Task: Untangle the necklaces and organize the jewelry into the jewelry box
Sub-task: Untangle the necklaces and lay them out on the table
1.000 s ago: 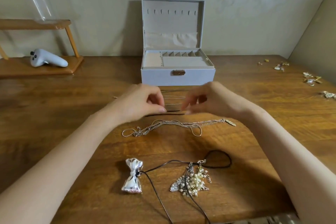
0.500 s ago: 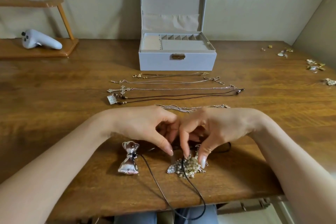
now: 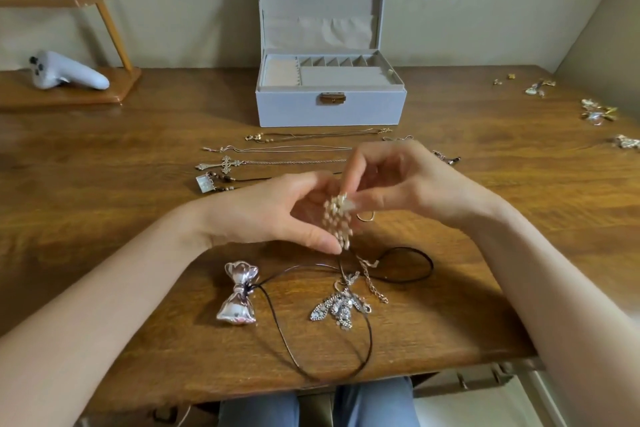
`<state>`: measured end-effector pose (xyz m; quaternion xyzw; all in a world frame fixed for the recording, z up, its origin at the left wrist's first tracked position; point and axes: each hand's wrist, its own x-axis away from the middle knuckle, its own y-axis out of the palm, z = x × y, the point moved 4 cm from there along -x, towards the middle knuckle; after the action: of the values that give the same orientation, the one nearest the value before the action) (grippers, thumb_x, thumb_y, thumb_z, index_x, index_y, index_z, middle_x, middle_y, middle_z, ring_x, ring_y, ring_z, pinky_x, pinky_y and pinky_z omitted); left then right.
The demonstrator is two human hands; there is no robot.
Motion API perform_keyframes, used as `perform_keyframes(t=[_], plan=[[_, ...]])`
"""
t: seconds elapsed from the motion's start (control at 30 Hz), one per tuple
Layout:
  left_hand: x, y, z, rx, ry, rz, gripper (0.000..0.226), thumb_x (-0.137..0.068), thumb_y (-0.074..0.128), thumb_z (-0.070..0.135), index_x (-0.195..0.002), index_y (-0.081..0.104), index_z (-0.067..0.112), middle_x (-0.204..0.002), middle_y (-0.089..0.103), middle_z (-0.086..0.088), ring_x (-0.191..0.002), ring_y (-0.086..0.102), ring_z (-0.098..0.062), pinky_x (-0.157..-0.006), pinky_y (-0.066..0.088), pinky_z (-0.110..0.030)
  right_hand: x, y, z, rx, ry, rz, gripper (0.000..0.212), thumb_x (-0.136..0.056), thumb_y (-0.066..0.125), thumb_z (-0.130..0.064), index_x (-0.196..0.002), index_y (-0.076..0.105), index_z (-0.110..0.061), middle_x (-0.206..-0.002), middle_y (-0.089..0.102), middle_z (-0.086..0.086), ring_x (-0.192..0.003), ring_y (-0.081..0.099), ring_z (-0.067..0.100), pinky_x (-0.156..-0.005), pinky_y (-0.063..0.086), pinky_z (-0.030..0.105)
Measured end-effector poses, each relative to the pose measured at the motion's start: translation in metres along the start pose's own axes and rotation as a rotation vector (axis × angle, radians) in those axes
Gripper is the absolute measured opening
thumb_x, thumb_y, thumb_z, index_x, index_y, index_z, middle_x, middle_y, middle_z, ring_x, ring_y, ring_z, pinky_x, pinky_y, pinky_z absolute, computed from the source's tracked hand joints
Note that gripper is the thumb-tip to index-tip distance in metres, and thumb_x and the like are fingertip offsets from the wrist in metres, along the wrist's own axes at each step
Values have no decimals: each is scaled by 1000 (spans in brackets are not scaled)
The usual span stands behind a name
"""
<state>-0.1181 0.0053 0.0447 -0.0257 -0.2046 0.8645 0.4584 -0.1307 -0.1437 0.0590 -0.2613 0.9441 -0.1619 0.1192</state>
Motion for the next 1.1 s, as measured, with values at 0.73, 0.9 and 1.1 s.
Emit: perform_keyframes(t=[0.73,0.9,1.1], plan=[[-9,-10,-1,377,179,347,22,-76,62,18,-94,59,5,-89,64,-3,-81,65,-16,-65,57,-25,-8,-15,10,-271,-35,256,22,-63,74,1,-81,64,-8,-76,64,2,-65,59,11,-60,50,20],[-7,-15,-2,337,213,492,12,-77,62,20,-84,62,10,-78,62,2,-78,57,-9,-72,51,-17,-9,-16,13,-321,-26,287,27,-66,70,4,-86,65,-13,-77,60,2,-68,57,14,-61,48,22],[-9,-12,-2,490,188,464,16,-79,56,22,-86,56,9,-70,61,6,-67,60,-9,-57,51,-19,-10,-9,13,-428,-1,249,26,-70,63,7,-86,64,-14,-81,55,1,-70,55,13,-59,49,22]])
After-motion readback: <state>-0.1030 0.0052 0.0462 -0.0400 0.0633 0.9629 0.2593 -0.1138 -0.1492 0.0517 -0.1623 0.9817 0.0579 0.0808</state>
